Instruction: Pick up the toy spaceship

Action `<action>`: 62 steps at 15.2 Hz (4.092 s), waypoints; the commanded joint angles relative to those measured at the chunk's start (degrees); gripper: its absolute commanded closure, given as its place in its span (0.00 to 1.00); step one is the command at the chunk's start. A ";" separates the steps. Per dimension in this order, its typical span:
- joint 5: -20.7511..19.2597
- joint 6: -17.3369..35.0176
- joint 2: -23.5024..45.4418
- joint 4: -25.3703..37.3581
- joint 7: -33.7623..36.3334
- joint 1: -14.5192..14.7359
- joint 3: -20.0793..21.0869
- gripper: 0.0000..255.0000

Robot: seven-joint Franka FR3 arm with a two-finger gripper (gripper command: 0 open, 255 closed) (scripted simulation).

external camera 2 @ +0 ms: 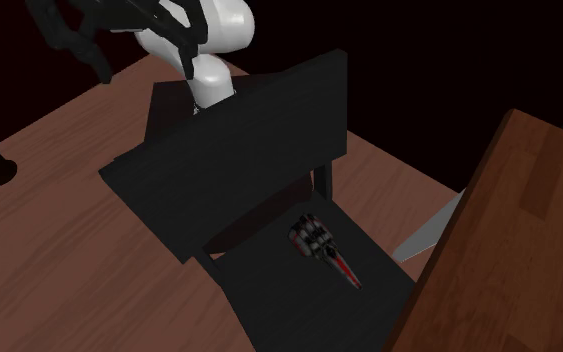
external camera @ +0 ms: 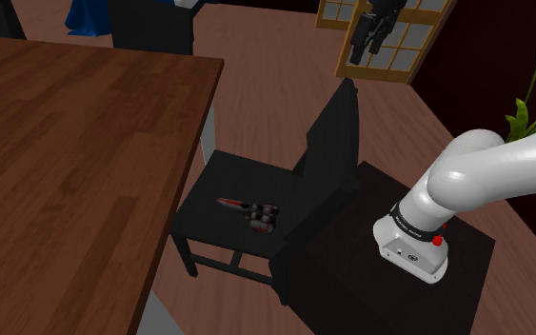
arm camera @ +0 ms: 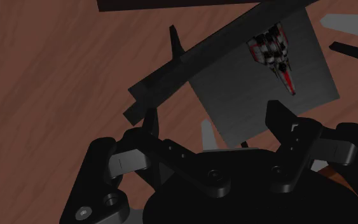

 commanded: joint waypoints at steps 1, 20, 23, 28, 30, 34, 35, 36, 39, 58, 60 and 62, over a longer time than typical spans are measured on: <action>0.00 0.00 0.00 0.00 0.00 0.00 0.00 0.00; 6.29 33.84 21.07 -15.08 0.18 7.09 6.86 0.00; 6.90 39.19 26.60 -15.20 0.19 8.14 8.10 0.00; 7.17 47.59 36.72 -13.97 0.46 9.66 10.19 0.00; 6.91 50.68 40.99 -13.00 0.73 10.25 10.95 0.00; 5.63 56.27 49.75 -10.26 1.66 11.55 12.17 0.00; 5.16 57.52 51.97 -9.42 1.96 11.93 12.38 0.00; 4.65 58.71 54.18 -8.52 2.29 12.34 12.54 0.00; 2.95 61.90 60.81 -5.45 3.31 13.84 12.73 0.00; -0.72 69.93 76.67 1.88 5.13 18.08 10.75 1.00; -0.72 69.91 76.67 1.90 5.13 18.07 10.75 1.00; -0.72 69.90 76.64 1.88 5.11 18.06 10.76 1.00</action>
